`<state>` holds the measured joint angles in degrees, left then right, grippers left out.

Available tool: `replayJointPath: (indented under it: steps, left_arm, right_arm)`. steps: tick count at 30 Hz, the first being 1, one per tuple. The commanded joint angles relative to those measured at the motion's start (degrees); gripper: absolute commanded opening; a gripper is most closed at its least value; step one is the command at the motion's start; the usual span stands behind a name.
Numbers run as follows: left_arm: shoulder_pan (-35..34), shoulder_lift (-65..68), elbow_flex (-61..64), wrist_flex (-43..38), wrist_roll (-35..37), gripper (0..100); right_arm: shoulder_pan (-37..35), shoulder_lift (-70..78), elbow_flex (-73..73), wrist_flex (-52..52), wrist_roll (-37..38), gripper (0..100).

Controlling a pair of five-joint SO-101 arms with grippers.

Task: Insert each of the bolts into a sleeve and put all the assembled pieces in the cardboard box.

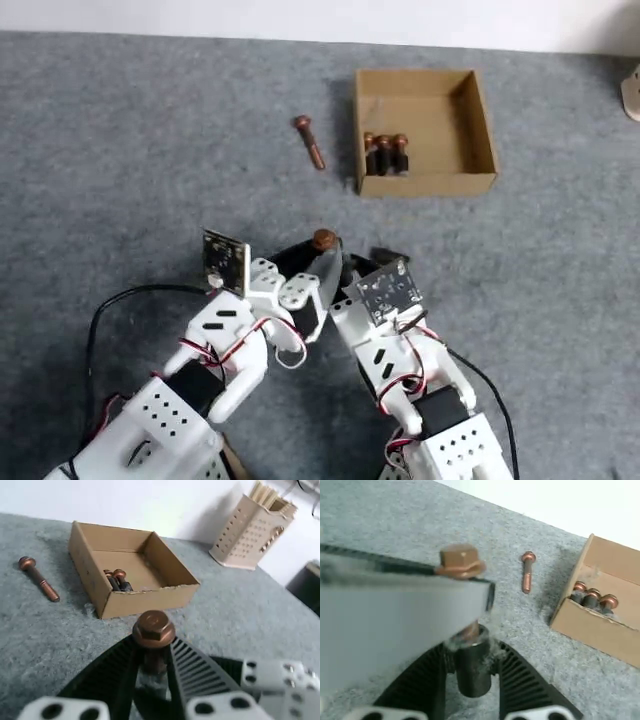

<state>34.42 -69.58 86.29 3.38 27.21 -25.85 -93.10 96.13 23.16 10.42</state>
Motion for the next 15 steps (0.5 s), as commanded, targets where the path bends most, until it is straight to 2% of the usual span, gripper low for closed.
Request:
replayJointPath:
  steps: [1, 5, 8, 12, 15]
  left_arm:
    - [1.8, -0.92, -0.57, 2.73, -1.93, 22]
    - [1.63, -1.27, -1.63, 8.62, -1.93, 45]
    - [1.54, -1.36, -3.82, 13.8, -1.93, 57]
    - [-3.03, -1.36, -6.2, 19.16, -1.93, 59]
    - [-9.54, -1.27, -6.9, 19.78, -1.93, 59]
  right_arm:
    - [2.59, -1.71, 6.29, -0.4, 0.18, 0.5]
    - [3.82, -1.71, 6.29, -0.4, 0.18, 0.5]
    - [6.29, -1.54, 6.29, -0.04, 0.09, 0.5]
    - [10.95, -1.01, 4.09, 1.45, 0.09, 0.5]
    - [12.35, 1.36, -2.77, 9.71, 0.09, 0.5]
